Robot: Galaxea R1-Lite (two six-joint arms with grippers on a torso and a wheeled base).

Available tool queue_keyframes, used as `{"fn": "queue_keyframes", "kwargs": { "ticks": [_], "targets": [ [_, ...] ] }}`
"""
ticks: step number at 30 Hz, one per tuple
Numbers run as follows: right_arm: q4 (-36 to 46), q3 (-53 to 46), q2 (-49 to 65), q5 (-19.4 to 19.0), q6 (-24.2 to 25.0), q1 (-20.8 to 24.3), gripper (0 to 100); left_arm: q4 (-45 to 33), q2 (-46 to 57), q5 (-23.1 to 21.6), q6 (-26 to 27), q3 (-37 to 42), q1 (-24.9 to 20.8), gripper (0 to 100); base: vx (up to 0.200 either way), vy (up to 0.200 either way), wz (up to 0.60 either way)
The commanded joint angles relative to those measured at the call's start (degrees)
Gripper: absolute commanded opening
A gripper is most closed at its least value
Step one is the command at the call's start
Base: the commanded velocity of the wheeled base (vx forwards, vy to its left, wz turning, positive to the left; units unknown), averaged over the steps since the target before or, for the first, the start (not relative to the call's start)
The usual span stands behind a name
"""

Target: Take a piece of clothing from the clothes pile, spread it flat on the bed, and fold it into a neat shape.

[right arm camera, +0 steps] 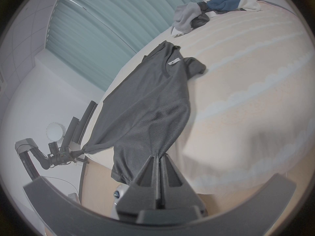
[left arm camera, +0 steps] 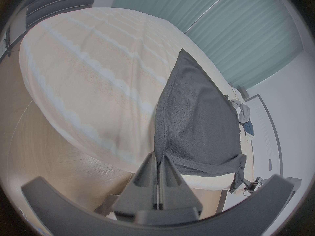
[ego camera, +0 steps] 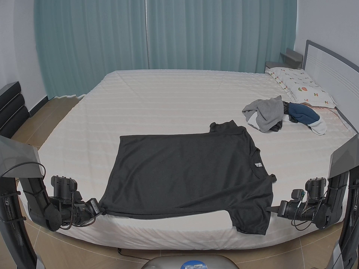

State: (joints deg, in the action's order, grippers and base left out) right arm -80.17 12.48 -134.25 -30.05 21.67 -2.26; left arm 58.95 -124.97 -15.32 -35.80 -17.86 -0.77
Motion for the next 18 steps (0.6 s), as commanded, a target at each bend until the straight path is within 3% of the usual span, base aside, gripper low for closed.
{"fn": "queue_keyframes", "kwargs": {
  "ticks": [1,18],
  "targets": [
    [-0.3,-2.0,1.1,-0.4,0.0,-1.6,0,0.0,0.0,-0.1,0.1,0.1,0.0,0,0.0,0.0,0.0],
    [-0.7,-12.5,6.2,-1.2,-0.8,-3.5,0,1.0,1.4,0.0,5.4,4.7,0.1,0,0.0,0.0,0.0]
  ]
}}
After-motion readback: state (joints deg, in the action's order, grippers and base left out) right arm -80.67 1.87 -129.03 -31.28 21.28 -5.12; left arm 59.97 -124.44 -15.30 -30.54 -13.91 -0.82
